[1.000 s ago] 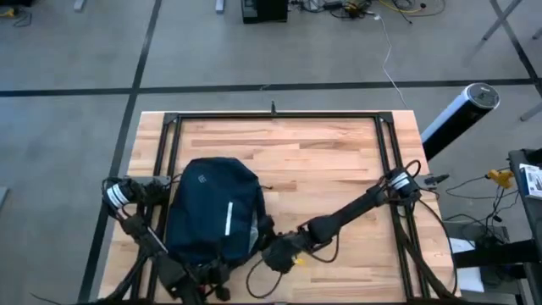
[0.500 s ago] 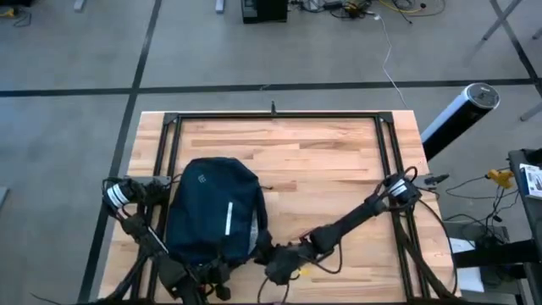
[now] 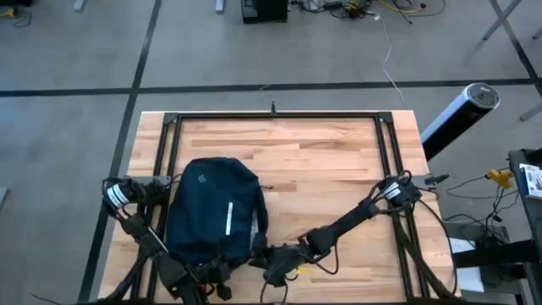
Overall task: Unpack backpack
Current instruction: Close the blue backpack
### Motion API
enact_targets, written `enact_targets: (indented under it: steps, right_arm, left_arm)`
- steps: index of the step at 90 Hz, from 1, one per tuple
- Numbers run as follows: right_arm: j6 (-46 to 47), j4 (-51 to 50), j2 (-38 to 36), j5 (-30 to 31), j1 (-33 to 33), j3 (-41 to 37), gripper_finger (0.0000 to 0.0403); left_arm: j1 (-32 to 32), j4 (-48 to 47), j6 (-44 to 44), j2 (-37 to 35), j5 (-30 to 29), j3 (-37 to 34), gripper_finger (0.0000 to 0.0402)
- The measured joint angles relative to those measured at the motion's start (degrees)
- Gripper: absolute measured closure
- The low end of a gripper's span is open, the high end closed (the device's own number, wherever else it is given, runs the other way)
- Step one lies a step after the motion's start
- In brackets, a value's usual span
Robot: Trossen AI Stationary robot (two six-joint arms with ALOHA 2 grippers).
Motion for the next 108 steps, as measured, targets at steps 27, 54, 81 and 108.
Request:
enact_targets:
  steps: [27,54,81,108]
  right_arm:
    - [-10.34,8.94,1.61,3.55,0.66,-0.09,0.0247]
    - [-8.94,8.19,1.50,2.43,0.61,-0.09,0.0277]
    - [-8.64,9.24,3.26,-1.08,0.26,0.57,0.0282]
    - [-4.81,7.92,4.48,-1.15,-0.87,3.58,0.0250]
  left_arm:
    - [-0.02,0.45,0.22,0.00,0.02,0.00,0.0402]
    - [-0.02,0.51,0.22,0.00,0.57,0.00,0.0401]
    - [0.16,0.84,0.22,0.00,0.55,0.00,0.0401]
    - [0.45,1.36,0.22,0.00,0.48,0.00,0.0401]
